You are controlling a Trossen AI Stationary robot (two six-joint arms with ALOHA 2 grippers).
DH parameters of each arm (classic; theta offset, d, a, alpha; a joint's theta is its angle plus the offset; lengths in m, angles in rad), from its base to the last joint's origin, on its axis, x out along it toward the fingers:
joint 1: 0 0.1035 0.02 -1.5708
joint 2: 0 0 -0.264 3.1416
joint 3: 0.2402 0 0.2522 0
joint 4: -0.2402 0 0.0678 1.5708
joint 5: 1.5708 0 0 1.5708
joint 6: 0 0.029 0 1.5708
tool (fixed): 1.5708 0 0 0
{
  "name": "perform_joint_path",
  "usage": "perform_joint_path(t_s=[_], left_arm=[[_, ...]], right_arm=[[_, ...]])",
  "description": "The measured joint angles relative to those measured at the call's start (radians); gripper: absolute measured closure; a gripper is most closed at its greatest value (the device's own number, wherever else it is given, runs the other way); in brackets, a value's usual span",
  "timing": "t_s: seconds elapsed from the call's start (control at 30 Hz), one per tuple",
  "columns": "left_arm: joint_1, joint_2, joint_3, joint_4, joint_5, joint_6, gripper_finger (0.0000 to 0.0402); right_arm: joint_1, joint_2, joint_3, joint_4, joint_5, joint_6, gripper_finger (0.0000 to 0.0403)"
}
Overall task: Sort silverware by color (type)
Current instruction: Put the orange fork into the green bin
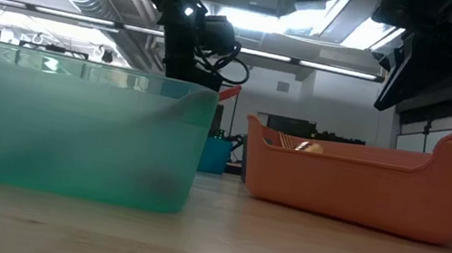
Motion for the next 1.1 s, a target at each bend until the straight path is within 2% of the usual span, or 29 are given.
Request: perform_joint_path(t_s=[0.17,0.37,0.5,0.7,0.87,1.1], left_arm=[[-0.028,-0.037,-0.001,-0.03,-0.001,0.001,0.0319],[-0.089,-0.148,-0.001,-0.1,0.005,-0.061,0.0319],[-0.143,-0.236,-0.001,-0.161,0.023,-0.141,0.0319],[-0.219,-0.346,0.0,-0.269,0.028,-0.358,0.0319],[-0.284,-0.401,0.0,-0.342,0.058,-0.477,0.0319],[-0.394,-0.417,0.0,-0.376,0.159,-0.609,0.0319]], right_arm=[[0.0,0.0,0.0,-0.001,0.0,0.001,0.0333],[0.0,0.0,0.0,-0.001,0.0,0.001,0.0333],[0.0,0.0,0.0,0.001,0.0,0.001,0.0333],[0.0,0.002,0.0,0.02,0.01,0.0,0.0333],[0.0,0.002,0.0,0.033,0.026,0.0,0.0333],[0.0,0.003,0.0,0.034,0.026,0.0,0.0333]])
